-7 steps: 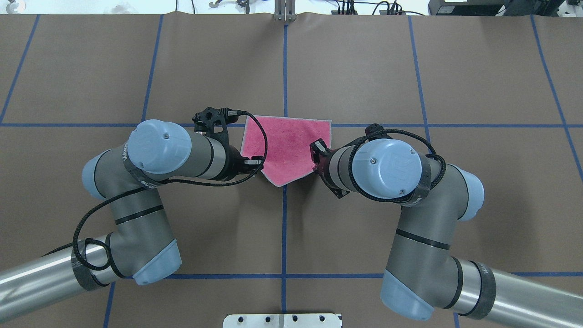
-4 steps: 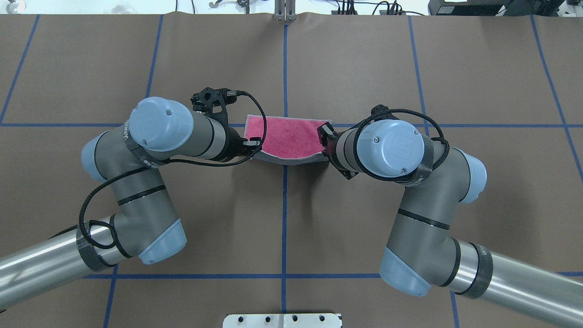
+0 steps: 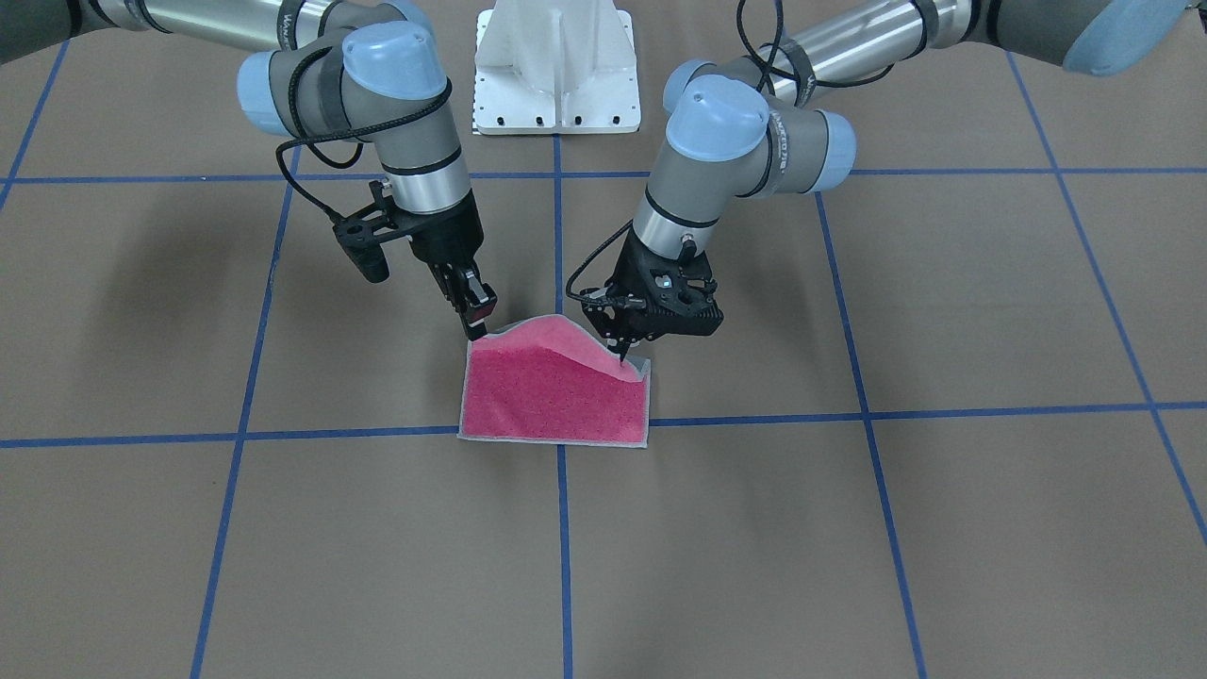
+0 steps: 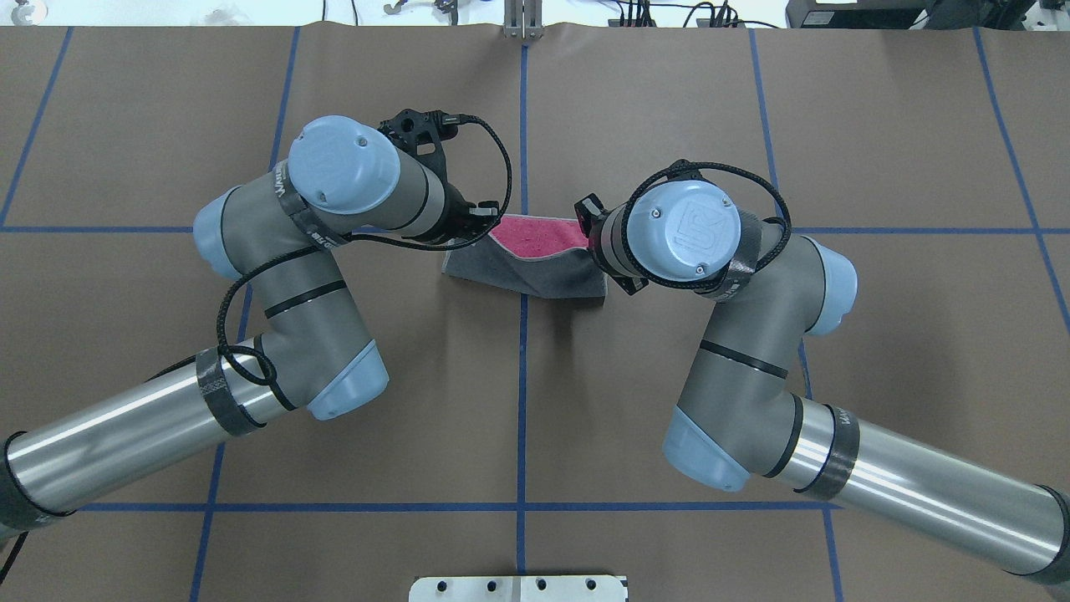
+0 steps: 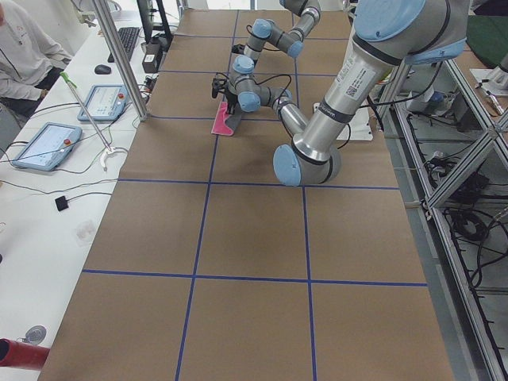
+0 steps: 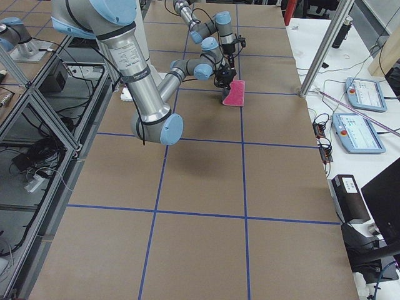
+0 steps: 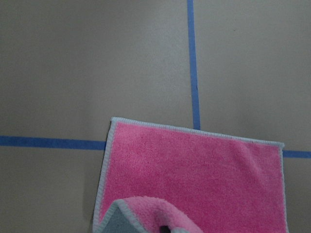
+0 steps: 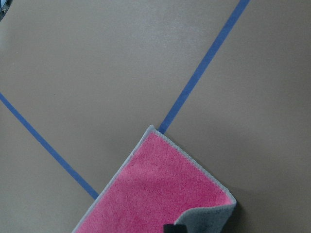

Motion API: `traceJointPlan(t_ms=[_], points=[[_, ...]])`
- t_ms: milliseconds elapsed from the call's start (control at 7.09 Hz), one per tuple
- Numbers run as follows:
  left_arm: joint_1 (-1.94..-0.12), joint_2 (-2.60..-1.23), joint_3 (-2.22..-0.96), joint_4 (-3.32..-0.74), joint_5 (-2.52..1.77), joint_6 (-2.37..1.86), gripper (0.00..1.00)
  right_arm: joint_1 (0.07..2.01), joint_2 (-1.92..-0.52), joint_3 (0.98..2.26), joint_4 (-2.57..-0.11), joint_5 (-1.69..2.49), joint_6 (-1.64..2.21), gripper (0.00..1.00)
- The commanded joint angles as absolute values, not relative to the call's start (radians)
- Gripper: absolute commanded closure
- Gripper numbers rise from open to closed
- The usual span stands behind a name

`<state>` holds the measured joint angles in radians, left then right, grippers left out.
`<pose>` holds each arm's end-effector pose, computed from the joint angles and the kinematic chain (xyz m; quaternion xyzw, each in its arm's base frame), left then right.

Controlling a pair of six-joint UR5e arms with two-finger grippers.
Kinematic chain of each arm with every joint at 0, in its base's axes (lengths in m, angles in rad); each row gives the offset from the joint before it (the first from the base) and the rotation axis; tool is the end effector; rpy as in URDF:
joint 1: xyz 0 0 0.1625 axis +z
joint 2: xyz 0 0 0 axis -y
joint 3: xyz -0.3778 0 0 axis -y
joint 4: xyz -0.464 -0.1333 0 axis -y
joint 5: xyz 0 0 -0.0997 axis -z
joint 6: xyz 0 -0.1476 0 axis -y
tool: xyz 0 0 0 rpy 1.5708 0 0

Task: Fold towel twice with both arms
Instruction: 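Fold the held edge over toward the far edge with both grippers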

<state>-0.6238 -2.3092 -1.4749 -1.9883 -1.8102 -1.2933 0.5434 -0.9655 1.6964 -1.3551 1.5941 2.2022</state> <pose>0.5916 -0.5469 0.1470 0.1259 0.4967 -0.0881 0.8542 -0.5649 -0.4930 0.1688 -0.0304 -0.4549 0.4888 0.7438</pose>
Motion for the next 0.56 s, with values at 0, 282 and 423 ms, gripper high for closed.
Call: traceJointPlan(t_ms=[0,282,423], points=[[-0.638,-2.339,-1.398,-1.994,-1.81,-1.292,1.0,0.558,-0.959,1.663,-1.353,1.595,2.195,1.0],[-0.644,-2.339,-1.373,-1.994,-1.809,-1.259,1.0,0.571,-0.957,1.641,-1.353,1.595,2.178,1.0],[-0.644,-2.344,-1.37,-1.994,-1.809,-1.259,1.0,0.572,-0.954,1.641,-1.353,1.595,2.178,1.0]])
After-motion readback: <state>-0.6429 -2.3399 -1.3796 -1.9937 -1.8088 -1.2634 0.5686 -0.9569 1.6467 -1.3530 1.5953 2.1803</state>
